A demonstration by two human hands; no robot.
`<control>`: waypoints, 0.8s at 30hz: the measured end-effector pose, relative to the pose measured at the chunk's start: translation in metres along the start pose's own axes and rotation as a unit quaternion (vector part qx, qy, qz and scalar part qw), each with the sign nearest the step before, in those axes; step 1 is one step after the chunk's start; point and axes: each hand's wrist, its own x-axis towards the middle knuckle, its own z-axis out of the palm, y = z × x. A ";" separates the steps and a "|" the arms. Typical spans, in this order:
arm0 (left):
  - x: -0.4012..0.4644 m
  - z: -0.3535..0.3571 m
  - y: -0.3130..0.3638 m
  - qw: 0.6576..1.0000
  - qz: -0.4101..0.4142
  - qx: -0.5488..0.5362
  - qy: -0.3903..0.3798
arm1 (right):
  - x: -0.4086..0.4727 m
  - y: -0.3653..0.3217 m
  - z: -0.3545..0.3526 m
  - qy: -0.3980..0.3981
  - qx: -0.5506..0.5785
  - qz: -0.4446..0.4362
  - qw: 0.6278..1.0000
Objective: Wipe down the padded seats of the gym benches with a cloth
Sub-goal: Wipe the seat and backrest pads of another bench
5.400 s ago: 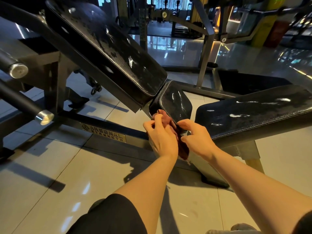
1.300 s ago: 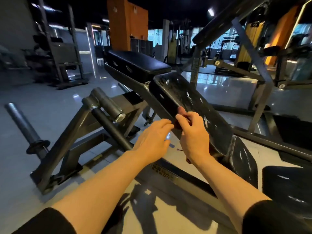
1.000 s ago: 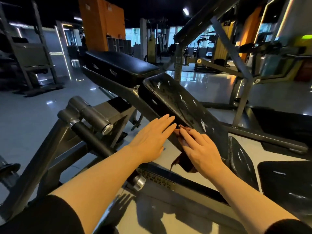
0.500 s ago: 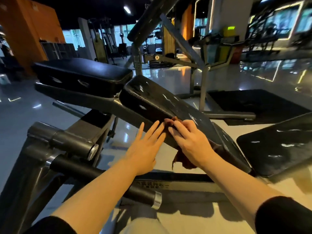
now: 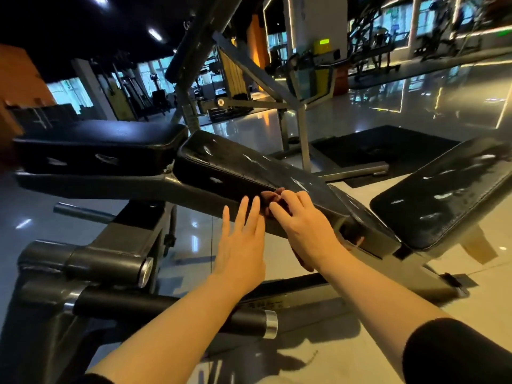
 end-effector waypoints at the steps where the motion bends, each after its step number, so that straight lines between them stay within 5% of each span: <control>1: -0.001 -0.002 -0.001 1.000 0.001 -0.007 0.012 | -0.007 0.003 0.002 0.000 -0.004 0.014 1.000; 7: 0.003 -0.007 -0.023 0.989 0.115 0.050 0.076 | -0.059 0.021 0.011 0.008 0.060 0.165 0.984; 12: 0.016 -0.005 -0.041 0.966 0.192 0.130 0.119 | 0.000 -0.015 0.009 0.122 0.073 0.102 0.985; 24: 0.027 0.012 -0.045 0.963 0.194 0.058 0.175 | -0.022 -0.024 0.049 0.189 0.097 0.223 0.951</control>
